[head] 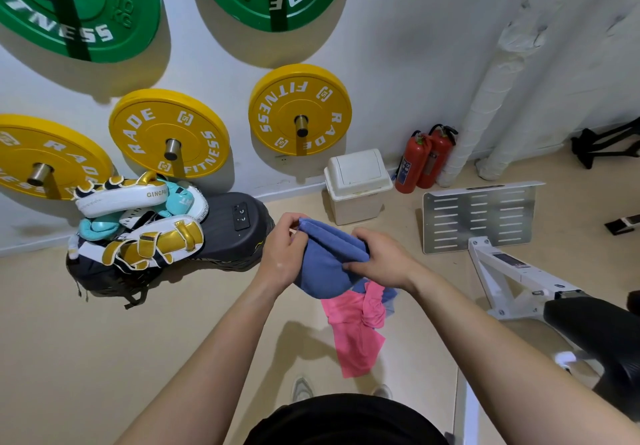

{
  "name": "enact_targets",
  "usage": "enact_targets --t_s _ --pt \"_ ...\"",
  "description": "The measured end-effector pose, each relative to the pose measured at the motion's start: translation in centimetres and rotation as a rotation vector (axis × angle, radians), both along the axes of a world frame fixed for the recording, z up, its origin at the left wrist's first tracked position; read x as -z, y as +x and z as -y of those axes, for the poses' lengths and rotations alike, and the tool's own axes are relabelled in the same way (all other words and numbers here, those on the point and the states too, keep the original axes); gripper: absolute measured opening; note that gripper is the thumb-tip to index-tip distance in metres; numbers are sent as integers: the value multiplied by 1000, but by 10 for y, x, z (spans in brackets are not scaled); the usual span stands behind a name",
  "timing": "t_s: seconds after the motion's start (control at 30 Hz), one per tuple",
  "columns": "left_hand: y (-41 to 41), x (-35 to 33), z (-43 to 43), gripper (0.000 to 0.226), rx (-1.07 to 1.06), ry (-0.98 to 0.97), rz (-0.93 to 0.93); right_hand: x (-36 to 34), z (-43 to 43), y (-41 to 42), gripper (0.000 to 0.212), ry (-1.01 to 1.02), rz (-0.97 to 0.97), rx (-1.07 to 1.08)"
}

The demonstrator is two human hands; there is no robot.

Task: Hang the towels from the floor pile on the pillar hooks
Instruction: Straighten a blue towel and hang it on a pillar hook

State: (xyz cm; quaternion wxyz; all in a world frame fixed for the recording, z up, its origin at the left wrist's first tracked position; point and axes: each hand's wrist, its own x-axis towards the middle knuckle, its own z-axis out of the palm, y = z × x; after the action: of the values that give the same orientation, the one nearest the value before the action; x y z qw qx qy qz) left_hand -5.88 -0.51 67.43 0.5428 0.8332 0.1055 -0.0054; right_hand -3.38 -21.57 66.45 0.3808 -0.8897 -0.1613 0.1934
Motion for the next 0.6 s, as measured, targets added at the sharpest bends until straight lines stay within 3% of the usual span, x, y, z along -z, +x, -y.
enact_targets --t_s 0.17,0.27,0.43,0.6 --pt "0 7 6 22 -8 148 90 -17 10 11 23 196 -14 151" --pt "1 6 22 26 -38 109 90 -22 15 16 16 352 1 239" --pt "9 -4 46 62 -45 28 -26 -25 29 18 18 573 -87 328" --pt "19 -15 72 52 -140 8 -35 -11 37 21 21 593 -143 506"
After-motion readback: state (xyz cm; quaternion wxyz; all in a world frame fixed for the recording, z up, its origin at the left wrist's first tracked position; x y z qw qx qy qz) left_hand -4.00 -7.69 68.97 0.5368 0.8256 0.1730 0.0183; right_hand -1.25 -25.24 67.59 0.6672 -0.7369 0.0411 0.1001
